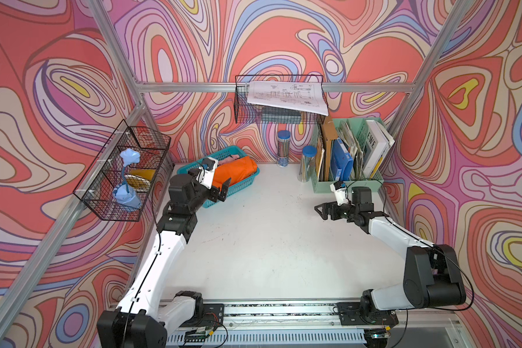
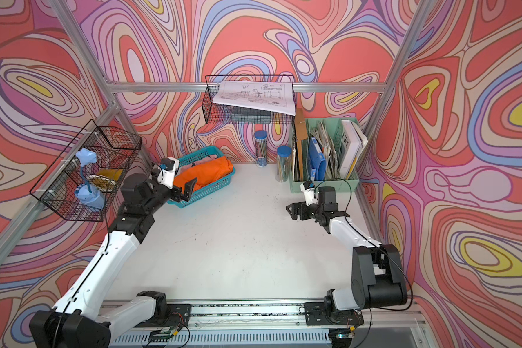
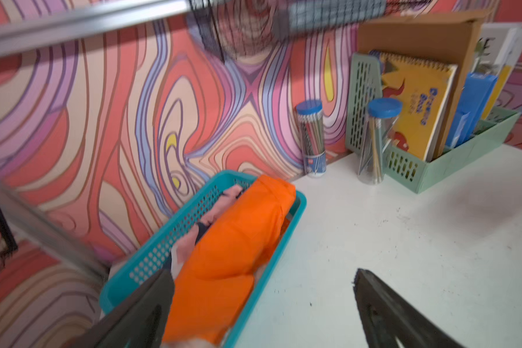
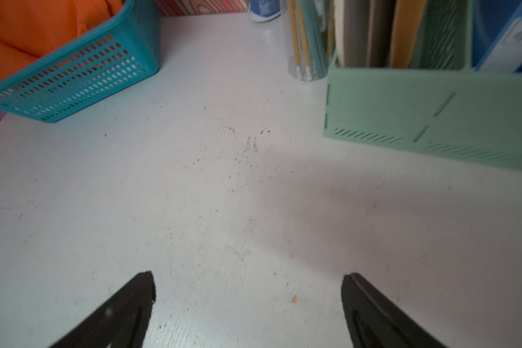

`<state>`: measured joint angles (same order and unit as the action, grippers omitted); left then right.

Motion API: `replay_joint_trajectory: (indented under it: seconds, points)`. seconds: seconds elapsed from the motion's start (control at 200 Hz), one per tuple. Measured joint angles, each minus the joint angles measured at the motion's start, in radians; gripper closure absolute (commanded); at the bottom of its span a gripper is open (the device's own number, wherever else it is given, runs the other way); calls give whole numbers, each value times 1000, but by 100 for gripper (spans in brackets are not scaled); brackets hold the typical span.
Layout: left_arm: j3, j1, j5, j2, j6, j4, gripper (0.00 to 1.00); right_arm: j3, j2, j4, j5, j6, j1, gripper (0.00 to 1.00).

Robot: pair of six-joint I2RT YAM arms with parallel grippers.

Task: Roll up the shorts
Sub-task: Reset both arms

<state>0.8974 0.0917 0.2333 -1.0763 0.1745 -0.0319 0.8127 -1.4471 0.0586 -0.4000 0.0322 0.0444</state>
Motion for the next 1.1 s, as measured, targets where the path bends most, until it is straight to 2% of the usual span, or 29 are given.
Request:
replay_joint_trajectory:
  seconds: [0.185, 0.35, 0.511, 0.631, 0.851, 1.101]
  points:
    - [-356, -1, -188, 7, -98, -170, 1, -40, -7, -219, 132, -26, -13, 2]
    - [-523, -15, -256, -116, -113, -401, 1, -170, -45, -428, 204, -39, -62, 2]
    - [-541, -58, -252, -291, -131, -587, 1, -331, -122, -705, 233, -69, -116, 2]
    - [-544, -72, -251, -438, -146, -755, 1, -395, -215, -906, 223, -82, -136, 2]
    - [-537, -74, -264, -457, -167, -806, 2, -402, -253, -1045, 186, -83, -140, 2]
    - [-538, -74, -350, -457, -209, -838, 2, -392, -253, -1063, 190, -83, -140, 2]
